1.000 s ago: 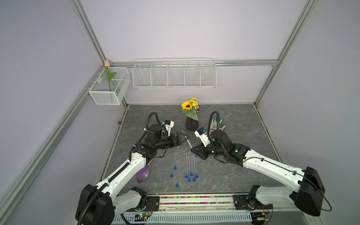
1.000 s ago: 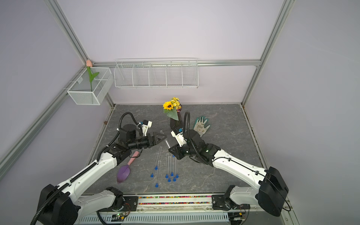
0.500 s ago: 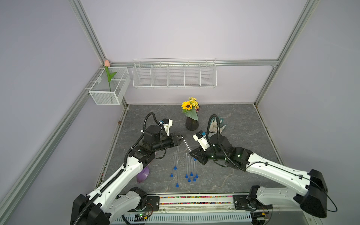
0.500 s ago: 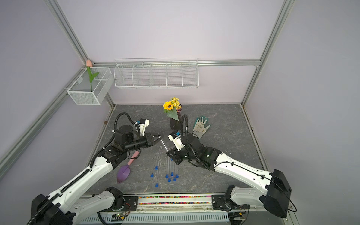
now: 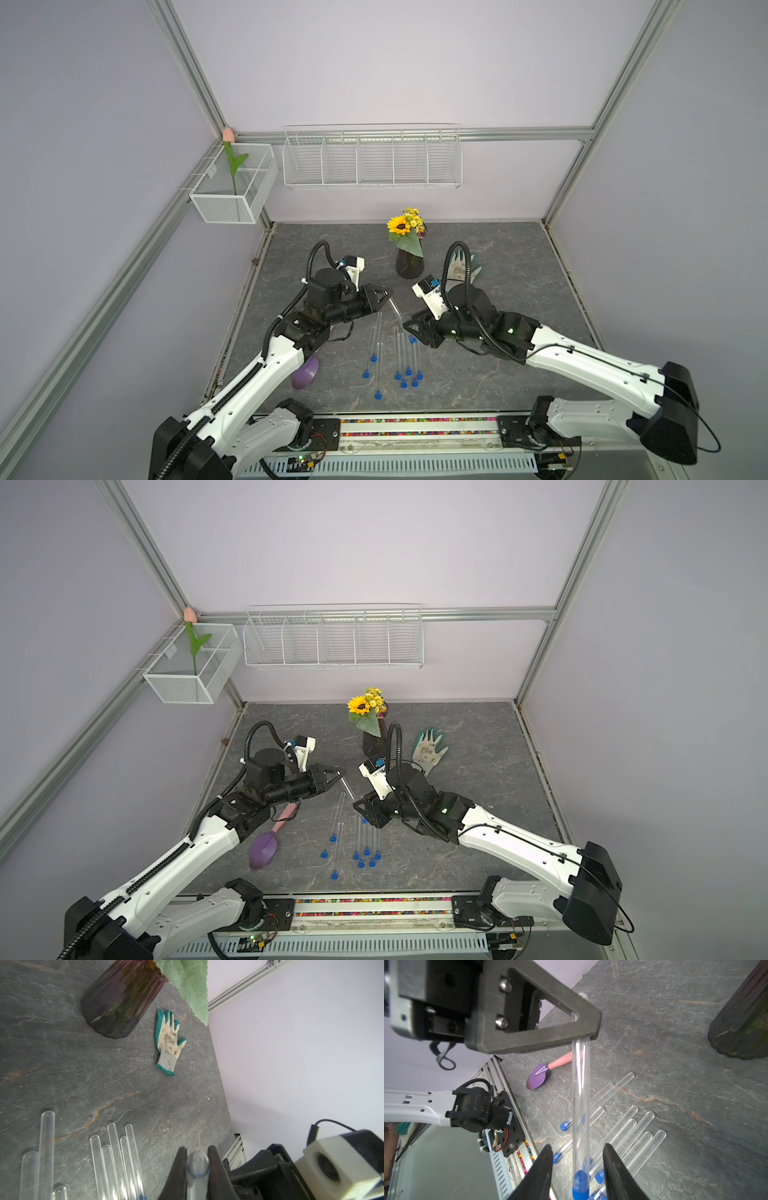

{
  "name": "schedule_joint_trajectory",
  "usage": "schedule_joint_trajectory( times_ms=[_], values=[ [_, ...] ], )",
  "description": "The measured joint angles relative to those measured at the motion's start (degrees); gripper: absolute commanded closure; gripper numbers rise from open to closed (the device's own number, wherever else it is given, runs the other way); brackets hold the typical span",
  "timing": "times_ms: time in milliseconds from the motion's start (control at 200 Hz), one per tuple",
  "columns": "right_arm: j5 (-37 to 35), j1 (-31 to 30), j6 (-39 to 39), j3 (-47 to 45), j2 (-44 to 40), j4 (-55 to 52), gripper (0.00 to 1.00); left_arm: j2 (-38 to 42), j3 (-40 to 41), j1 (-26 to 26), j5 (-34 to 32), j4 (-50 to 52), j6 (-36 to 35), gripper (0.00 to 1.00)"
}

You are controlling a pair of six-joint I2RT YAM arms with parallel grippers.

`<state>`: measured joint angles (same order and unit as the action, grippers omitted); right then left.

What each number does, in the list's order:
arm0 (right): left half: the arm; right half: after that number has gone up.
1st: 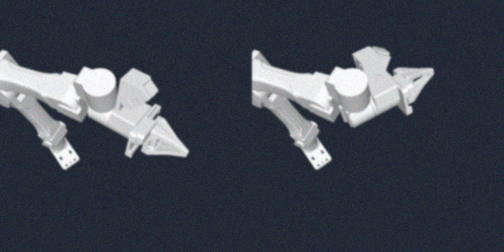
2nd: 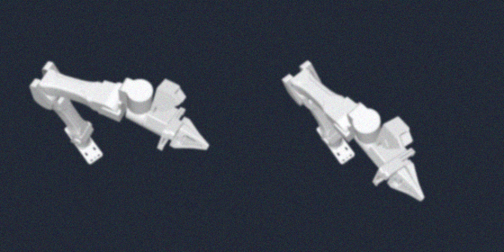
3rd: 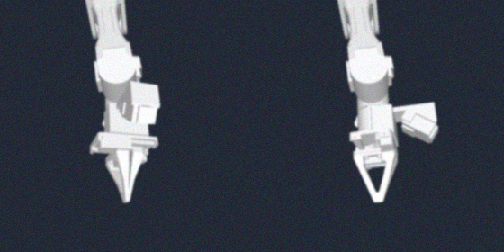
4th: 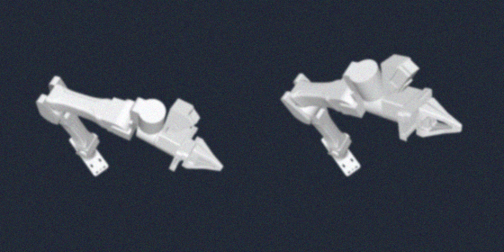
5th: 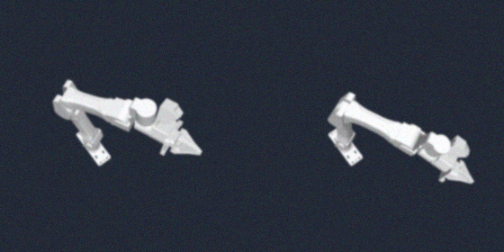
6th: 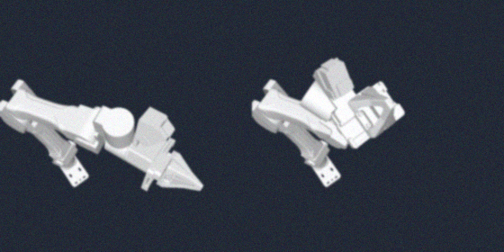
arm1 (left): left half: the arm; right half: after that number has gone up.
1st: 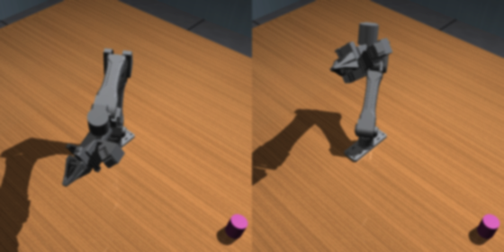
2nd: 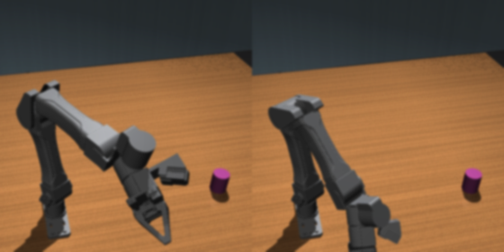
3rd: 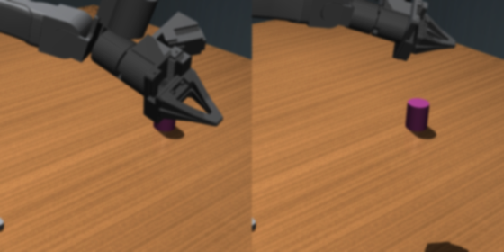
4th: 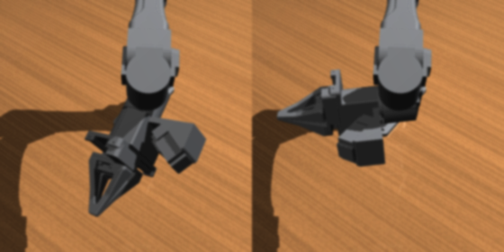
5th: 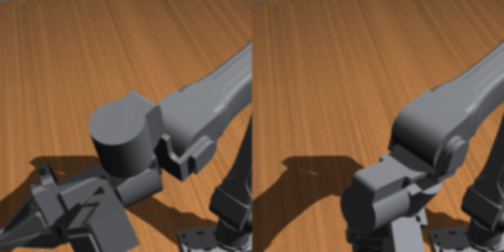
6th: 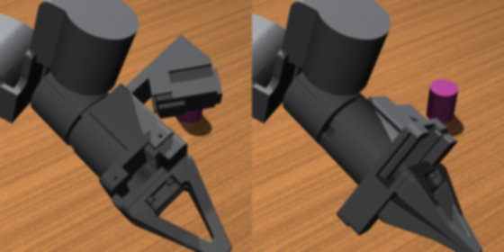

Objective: Remove stoppers from test tubes
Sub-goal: Pick up the test tube at the center of the board.

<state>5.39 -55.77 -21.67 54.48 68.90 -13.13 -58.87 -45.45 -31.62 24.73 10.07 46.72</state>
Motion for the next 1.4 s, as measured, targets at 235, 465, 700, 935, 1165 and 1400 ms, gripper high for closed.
schedule_joint_trajectory(
  times_ms=[235,465,700,935,1165,1400],
  values=[
    [-2.6,2.8,0.3,0.4,-5.5,-3.1,0.09,0.7,-1.5,0.5,-7.6,1.9,4.1,1.0],
    [-0.4,9.2,-2.6,-0.9,-11.6,-3.3,0.08,0.7,-5.0,1.1,-10.2,-0.5,10.4,0.98],
    [7.5,11.5,-7.1,-6.1,-14.1,1.7,0.08,0.6,-4.0,3.7,-8.7,-6.4,19.9,0.96],
    [13.2,12.4,-11.7,-6.5,-11.3,8.5,0.09,0.5,2.3,6.8,-6.7,-13.8,29.8,0.96],
    [16.2,12.7,-16.3,-5.8,-8.7,14.2,0.13,0.9,3.9,6.8,-6.7,-16.8,34.8,0.96],
    [17.0,12.8,-18.4,-4.3,-7.0,15.7,0.21,0.9,3.9,6.8,-6.7,-19.3,37.7,0.95]
  ],
)
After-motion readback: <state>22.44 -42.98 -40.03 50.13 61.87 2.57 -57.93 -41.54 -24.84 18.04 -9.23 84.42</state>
